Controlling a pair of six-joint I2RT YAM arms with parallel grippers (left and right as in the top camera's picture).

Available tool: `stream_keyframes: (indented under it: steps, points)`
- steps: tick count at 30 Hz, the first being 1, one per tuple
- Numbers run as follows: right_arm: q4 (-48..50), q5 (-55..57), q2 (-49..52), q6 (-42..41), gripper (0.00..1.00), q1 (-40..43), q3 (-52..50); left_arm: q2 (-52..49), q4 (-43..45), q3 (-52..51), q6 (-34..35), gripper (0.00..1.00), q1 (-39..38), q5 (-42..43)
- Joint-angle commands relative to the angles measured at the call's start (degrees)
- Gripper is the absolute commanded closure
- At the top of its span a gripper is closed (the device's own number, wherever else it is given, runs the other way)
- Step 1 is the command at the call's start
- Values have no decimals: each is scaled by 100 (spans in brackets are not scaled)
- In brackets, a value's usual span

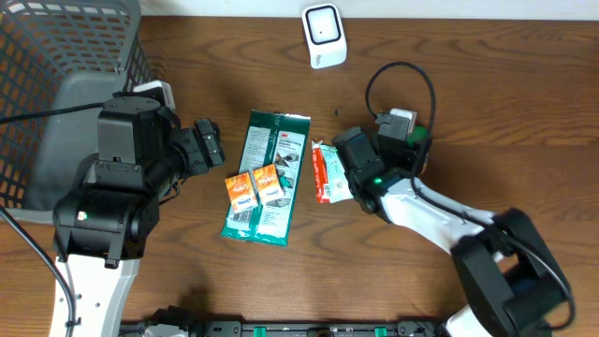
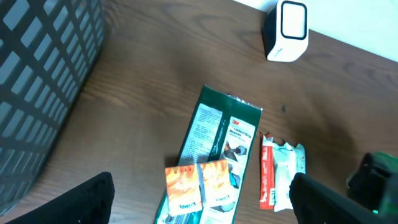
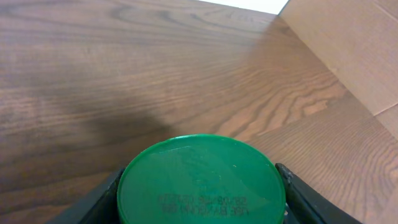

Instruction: Scan the item barcode

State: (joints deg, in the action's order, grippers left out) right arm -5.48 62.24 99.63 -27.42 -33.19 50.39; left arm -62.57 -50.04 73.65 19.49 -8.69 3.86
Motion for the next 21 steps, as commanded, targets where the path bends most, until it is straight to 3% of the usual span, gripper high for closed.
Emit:
stream_keyframes:
  steps: [1,11,14,21]
  points:
    - [251,391,326,136,67,11,-2,9,-2,72,-13,10,15,-92]
    - [1303,385,507,129,66,321,-2,9,-2,72,-13,10,15,-92]
    - [1604,313,507,-79,61,496,-4,9,-2,72,-13,10,15,-92]
    - [1657,-498,509,-581,67,743,-4,9,-2,72,-13,10,15,-92]
